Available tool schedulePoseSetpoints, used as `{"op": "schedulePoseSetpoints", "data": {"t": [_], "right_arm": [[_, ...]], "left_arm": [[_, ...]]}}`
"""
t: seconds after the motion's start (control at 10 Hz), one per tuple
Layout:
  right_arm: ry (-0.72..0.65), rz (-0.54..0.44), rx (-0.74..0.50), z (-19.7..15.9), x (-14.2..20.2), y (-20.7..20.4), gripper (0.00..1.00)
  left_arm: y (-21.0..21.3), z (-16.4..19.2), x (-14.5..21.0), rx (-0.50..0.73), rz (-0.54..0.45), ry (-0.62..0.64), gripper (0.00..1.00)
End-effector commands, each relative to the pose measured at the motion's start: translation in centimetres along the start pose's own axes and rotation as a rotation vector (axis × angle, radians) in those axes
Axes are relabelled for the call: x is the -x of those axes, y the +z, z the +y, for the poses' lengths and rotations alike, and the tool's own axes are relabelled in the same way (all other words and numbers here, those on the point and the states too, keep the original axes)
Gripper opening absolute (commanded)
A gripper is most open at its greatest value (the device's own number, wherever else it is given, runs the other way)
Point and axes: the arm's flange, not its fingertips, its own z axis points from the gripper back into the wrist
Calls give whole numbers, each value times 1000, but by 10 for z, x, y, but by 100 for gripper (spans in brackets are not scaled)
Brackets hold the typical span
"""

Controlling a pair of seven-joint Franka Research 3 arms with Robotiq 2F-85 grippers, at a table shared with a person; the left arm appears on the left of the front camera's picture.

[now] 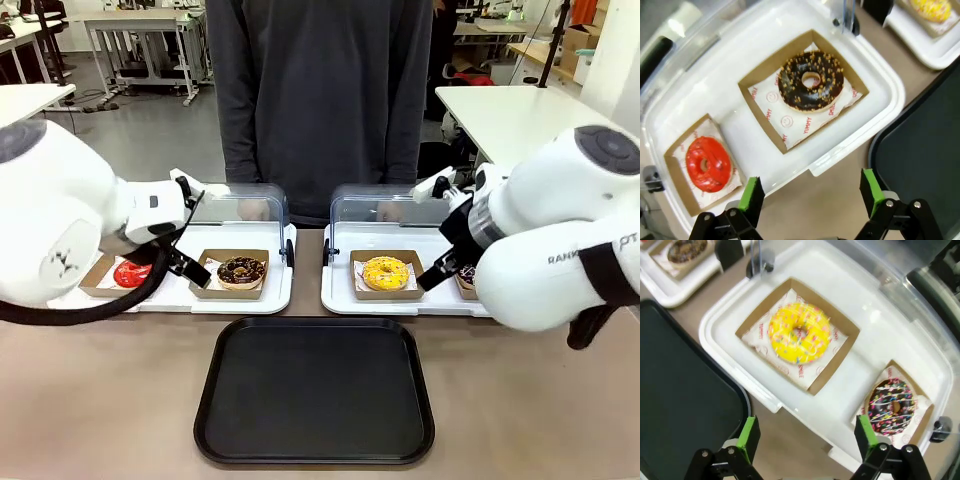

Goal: Move the third donut from the left to the tray.
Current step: Pick up the Paper togo box containing the Donut indicated by the person and place it on the Handle tray.

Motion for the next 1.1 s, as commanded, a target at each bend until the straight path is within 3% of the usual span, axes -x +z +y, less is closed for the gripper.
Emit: {"op": "schedulePoseSetpoints", "data": {"t": [0.0, 0.2, 0.4, 0.8, 1.0], "right_arm": [[-9, -35, -36, -21, -30, 49, 100], [-30, -82, -64, -48, -42, 97, 100], [-20, -131, -132, -100, -24, 145, 100], [5, -309, -304, -210, 63, 192, 100], [4, -392, -336, -240, 106, 195, 100]], "left_arm": [[55, 38, -22, 75, -8, -9, 100], [96, 73, -38, 191, 4, -71, 100], [131, 121, -34, 360, 26, -229, 100], [164, 231, 25, 540, -115, -349, 100], [172, 270, 62, 566, -206, -339, 100]]}}
